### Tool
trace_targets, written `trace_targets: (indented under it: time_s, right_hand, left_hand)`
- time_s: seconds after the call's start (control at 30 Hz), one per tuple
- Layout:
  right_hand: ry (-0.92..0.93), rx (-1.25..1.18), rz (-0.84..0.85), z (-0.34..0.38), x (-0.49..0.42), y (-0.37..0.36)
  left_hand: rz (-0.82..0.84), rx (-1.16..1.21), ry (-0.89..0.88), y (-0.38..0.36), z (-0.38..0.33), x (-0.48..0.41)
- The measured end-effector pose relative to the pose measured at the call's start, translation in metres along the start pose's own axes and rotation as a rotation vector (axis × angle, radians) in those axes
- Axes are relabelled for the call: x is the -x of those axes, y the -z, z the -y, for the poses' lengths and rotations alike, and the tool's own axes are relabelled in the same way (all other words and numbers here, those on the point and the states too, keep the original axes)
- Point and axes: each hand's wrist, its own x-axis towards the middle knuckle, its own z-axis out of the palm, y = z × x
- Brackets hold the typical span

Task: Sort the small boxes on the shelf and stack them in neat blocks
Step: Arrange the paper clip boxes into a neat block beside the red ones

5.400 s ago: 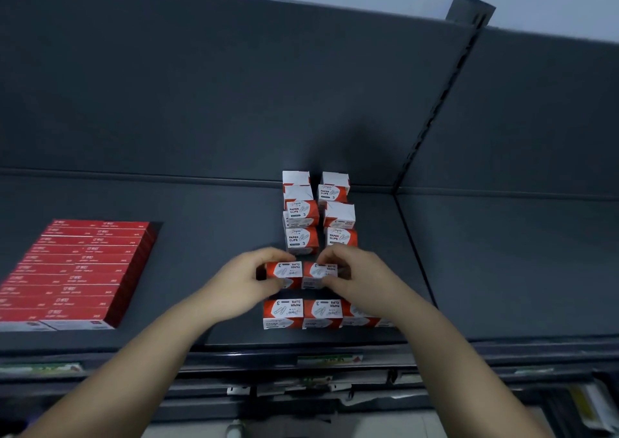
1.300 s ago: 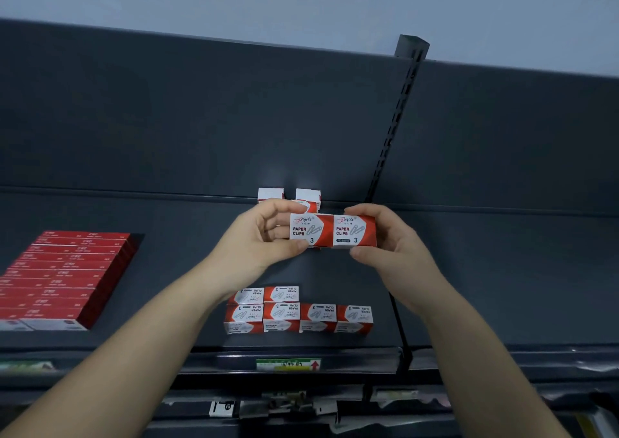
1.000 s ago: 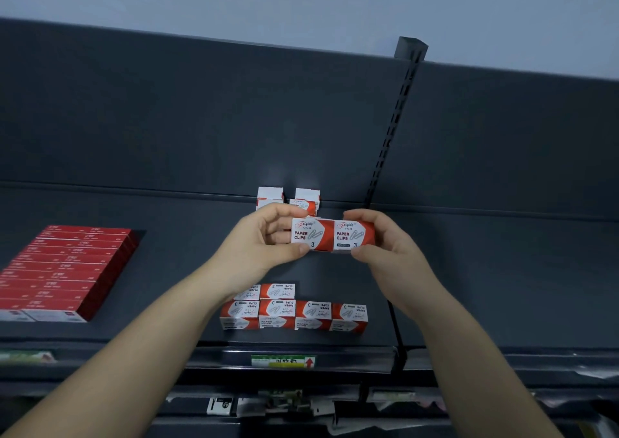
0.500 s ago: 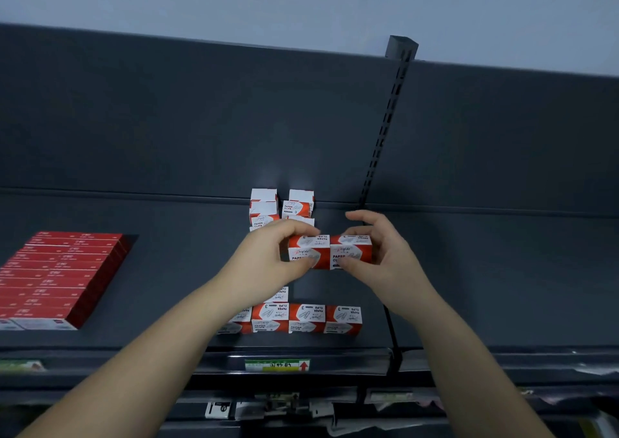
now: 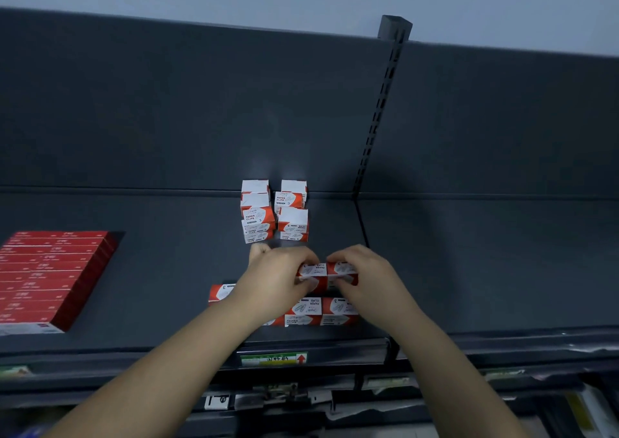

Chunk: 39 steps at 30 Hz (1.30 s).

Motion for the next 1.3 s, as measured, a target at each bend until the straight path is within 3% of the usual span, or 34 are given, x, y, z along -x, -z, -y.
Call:
trace_targets:
  time_s: [0.3, 0.5, 0.83, 0.97, 1.3]
  right_hand:
    - [-0.056, -0.063, 0.102, -0.009, 0.007, -0.007]
    - [-0.043, -0.061, 0.279, -0.010, 0.016, -0.011]
    - [0.060, 0.016, 0.234, -0.009, 0.020, -0.018]
    - [0.013, -0.077, 0.245, -0.013, 0.026, -0.014]
    - [-0.025, -0.125, 0.237, -0.021, 0.026, -0.027]
  left_hand:
    - [0.120, 0.003, -0.017, -0.008, 0.010, 0.008]
    - [0.224, 0.027, -0.069, -0.005, 0.017, 0.012]
    - [0.221, 0.096, -0.090, 0.006, 0.025, 0.023]
    - [0.145, 0.108, -0.052, 0.025, 0.049, 0.037]
    - [0.189, 0.250, 0.049, 0.018, 0.091, 0.070]
